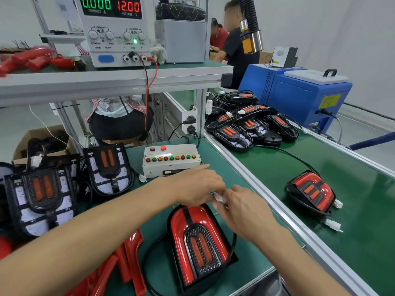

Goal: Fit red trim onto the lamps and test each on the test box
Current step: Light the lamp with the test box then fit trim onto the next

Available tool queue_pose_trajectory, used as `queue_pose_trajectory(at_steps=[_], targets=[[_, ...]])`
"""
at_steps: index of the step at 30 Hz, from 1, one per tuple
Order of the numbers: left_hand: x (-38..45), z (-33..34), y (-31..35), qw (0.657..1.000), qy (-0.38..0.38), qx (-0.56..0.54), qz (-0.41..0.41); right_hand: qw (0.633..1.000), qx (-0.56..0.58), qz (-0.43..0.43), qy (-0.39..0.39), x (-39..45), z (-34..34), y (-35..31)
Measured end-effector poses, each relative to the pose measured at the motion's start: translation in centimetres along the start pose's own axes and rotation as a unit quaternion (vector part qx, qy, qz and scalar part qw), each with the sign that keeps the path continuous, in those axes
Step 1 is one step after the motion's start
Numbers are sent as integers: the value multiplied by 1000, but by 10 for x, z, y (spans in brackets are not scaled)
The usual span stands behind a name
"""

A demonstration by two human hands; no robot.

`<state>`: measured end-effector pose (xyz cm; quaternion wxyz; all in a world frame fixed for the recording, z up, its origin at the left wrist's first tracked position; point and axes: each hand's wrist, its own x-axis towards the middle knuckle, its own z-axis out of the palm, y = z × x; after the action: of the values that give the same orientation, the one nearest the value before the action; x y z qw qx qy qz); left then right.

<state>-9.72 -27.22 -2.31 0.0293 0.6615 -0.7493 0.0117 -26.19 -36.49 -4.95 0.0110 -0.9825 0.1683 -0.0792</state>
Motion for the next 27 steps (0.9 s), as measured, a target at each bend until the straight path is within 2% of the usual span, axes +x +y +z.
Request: queue_pose_trajectory(at_steps=[5,8,11,13,16,18,20,23,25,27], targets=[[2,-2,-1,999,4,32,42,998,-3,-49,-41,9,-15,-1],[1,-6,-3,997,-35,52,53,993,1,-93,-69,9,-20,-1],[-4,-9,-10,998,-23,26,55,992,67,-84,-64,5,-18,-2],[-5,-9,-11,999,-4,23,47,993,104,-41,-41,3,-13,-2],[-5,-2,-14,998,1,26,-54,979,189,54,-45,-3,0,3],[-5,4,-19,989,1,1,-145,951,279,108,-73,-14,8,6],[-7,10,-23,978,14,-38,-203,924,350,127,-92,-25,16,8],[-17,12,-18,958,24,-103,-265,910,382,135,-90,-33,17,12],[-29,9,-7,942,79,-122,-303,892,421,145,-82,-39,12,18],[-49,3,12,917,155,-122,-348,859,478,164,-87,-50,9,28]])
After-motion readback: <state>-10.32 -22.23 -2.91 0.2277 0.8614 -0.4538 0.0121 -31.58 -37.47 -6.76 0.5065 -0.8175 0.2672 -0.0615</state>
